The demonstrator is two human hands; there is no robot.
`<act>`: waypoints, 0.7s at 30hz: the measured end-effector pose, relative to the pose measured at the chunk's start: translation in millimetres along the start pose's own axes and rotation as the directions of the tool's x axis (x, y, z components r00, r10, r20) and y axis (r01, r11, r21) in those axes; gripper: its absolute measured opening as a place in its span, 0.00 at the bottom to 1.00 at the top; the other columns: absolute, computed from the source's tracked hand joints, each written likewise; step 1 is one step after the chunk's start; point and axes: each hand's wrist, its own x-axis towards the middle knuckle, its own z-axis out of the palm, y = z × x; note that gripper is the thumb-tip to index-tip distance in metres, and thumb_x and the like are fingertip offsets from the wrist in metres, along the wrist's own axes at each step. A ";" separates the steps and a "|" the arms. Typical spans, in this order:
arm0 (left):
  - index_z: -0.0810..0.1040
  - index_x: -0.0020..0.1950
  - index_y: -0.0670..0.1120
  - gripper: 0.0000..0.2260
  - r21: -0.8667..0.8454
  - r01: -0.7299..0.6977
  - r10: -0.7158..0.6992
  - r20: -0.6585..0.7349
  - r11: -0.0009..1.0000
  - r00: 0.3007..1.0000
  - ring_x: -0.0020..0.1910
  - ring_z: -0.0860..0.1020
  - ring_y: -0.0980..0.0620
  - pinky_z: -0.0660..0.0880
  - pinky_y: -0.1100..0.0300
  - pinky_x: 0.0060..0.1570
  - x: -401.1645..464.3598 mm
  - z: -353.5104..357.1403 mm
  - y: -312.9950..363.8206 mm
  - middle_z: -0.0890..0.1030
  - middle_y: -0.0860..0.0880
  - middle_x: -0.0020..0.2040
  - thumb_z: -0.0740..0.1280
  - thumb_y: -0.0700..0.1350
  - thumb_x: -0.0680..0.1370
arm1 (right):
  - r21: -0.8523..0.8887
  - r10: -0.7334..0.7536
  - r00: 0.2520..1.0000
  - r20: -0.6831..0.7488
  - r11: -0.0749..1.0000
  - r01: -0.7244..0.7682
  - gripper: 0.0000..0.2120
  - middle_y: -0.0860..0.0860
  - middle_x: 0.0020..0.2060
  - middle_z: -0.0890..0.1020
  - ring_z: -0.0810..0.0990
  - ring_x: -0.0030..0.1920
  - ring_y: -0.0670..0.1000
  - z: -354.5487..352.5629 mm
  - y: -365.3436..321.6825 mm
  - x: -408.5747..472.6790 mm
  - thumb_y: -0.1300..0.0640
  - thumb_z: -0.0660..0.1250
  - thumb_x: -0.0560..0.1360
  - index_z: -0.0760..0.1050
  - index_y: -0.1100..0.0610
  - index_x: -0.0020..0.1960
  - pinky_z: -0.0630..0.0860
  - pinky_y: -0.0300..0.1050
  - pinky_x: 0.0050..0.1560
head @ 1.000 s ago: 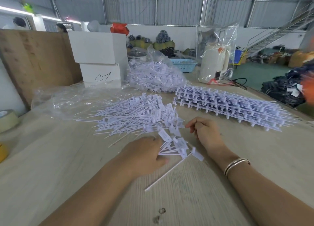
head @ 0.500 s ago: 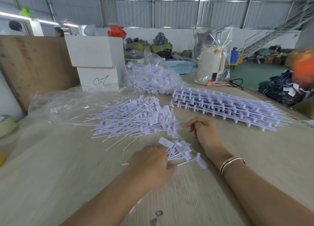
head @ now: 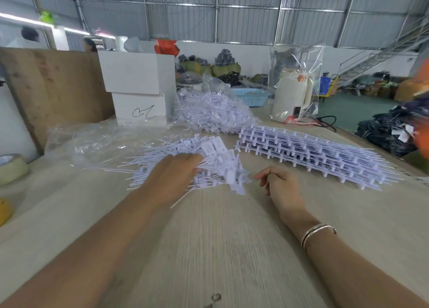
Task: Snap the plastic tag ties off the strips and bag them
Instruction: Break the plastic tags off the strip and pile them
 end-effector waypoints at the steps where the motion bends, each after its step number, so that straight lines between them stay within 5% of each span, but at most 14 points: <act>1: 0.70 0.63 0.48 0.11 0.030 0.004 -0.005 0.037 1.000 0.999 0.54 0.74 0.46 0.65 0.55 0.47 2.6 7.3 -8.4 0.77 0.48 0.54 0.56 0.46 0.82 | 0.004 -0.001 1.000 0.007 1.000 0.001 0.22 0.45 0.26 0.76 0.69 0.26 0.46 0.3 0.1 0.1 0.70 0.53 0.73 0.79 0.54 0.32 0.66 0.40 0.29; 8: 0.64 0.73 0.49 0.20 0.070 0.130 -0.138 0.130 0.989 0.982 0.61 0.67 0.47 0.64 0.54 0.58 0.6 36.5 -27.2 0.70 0.48 0.61 0.56 0.47 0.81 | 0.003 -0.003 0.999 0.033 1.000 0.003 0.22 0.47 0.26 0.75 0.68 0.26 0.46 2.3 -1.6 -1.4 0.71 0.52 0.73 0.78 0.55 0.32 0.64 0.38 0.28; 13: 0.77 0.62 0.46 0.15 0.021 0.207 -0.203 -0.129 0.978 0.971 0.54 0.73 0.43 0.66 0.49 0.54 -2.9 26.6 -24.1 0.77 0.47 0.54 0.64 0.46 0.77 | -0.016 -0.026 0.999 0.041 0.999 0.027 0.21 0.48 0.27 0.75 0.68 0.27 0.48 2.7 -3.6 -2.4 0.71 0.53 0.73 0.78 0.55 0.32 0.65 0.40 0.30; 17: 0.78 0.53 0.46 0.08 0.012 0.273 -0.272 -0.047 0.962 0.961 0.53 0.76 0.46 0.69 0.53 0.52 -6.6 25.5 -17.4 0.80 0.48 0.52 0.62 0.45 0.79 | -0.053 -0.040 0.996 0.083 0.998 0.044 0.21 0.49 0.28 0.76 0.68 0.25 0.45 3.9 -5.2 -4.5 0.71 0.53 0.74 0.78 0.55 0.33 0.65 0.36 0.28; 21: 0.77 0.57 0.44 0.10 -0.089 0.370 -0.381 -0.172 0.925 0.909 0.55 0.73 0.43 0.69 0.49 0.54 -12.1 17.7 -1.2 0.77 0.45 0.54 0.63 0.41 0.76 | -0.139 -0.047 0.977 0.207 0.987 0.077 0.21 0.48 0.29 0.76 0.70 0.24 0.38 7.1 -6.9 -8.4 0.71 0.53 0.74 0.78 0.54 0.33 0.65 0.29 0.28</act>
